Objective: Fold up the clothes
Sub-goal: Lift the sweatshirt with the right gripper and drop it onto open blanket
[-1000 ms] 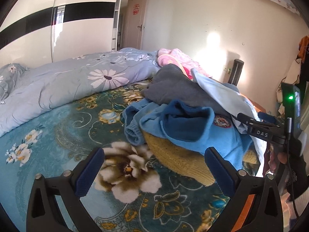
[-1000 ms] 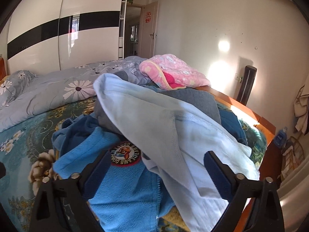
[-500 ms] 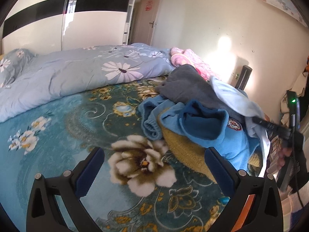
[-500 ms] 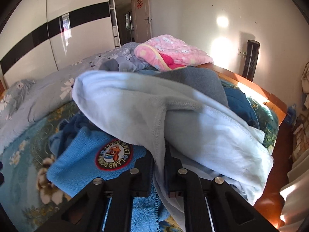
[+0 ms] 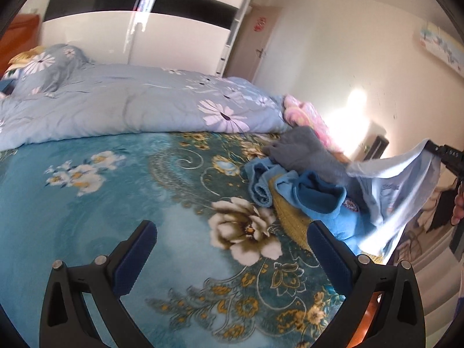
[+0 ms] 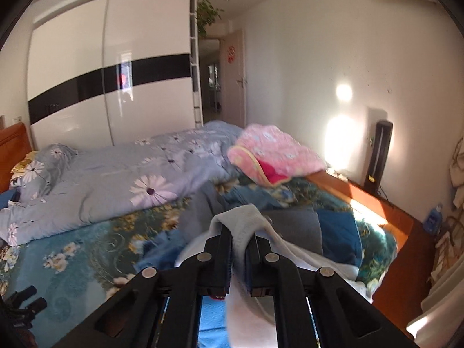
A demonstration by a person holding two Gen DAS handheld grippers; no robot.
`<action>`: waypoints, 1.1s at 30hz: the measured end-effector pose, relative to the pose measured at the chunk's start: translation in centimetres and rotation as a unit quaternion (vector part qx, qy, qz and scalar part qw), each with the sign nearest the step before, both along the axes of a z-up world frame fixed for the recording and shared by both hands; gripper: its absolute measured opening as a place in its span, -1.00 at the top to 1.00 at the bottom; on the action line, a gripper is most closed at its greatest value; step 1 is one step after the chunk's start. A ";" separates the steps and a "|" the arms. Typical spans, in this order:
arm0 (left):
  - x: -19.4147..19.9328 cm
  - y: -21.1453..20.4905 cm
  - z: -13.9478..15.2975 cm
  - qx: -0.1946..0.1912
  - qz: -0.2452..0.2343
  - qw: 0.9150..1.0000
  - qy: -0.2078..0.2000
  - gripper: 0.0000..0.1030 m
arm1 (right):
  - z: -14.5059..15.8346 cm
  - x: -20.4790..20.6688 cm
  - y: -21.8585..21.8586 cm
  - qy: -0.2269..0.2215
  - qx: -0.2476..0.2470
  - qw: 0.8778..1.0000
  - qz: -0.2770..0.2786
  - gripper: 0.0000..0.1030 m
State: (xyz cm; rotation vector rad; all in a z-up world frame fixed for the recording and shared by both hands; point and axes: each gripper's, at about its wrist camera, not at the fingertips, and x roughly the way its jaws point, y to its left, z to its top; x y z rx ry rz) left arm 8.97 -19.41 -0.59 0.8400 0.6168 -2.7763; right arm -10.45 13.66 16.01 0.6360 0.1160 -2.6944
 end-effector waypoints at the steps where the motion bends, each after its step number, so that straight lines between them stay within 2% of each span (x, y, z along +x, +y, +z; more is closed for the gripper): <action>1: 0.8 -0.4 0.2 0.003 0.005 1.000 0.003 -1.00 | 1.0 0.8 -0.6 0.009 0.001 1.000 0.008 0.86; 8: 6.6 -4.0 0.8 0.024 0.048 0.998 0.021 -1.00 | 6.9 7.4 -7.8 0.054 0.003 0.994 0.093 0.86; 14: 12.4 -8.1 0.6 0.027 0.101 0.994 0.032 -1.00 | 10.3 13.4 -16.2 0.077 -0.013 0.977 0.197 0.86; 18: 16.9 -11.5 0.3 0.027 0.144 0.989 0.036 -1.00 | 11.7 17.9 -22.8 0.079 -0.037 0.957 0.276 0.86; 25: 23.9 -16.2 -0.3 0.035 0.202 0.977 0.050 -1.00 | 14.0 26.6 -32.8 0.085 -0.081 0.908 0.403 0.86; 30: 29.0 -19.4 -1.0 0.057 0.243 0.966 0.065 -1.00 | 15.3 31.2 -36.3 0.085 -0.109 0.877 0.460 0.86; 33: 31.3 -20.8 -1.3 0.068 0.261 0.960 0.074 -1.00 | 15.3 32.4 -36.5 0.091 -0.108 0.871 0.470 0.86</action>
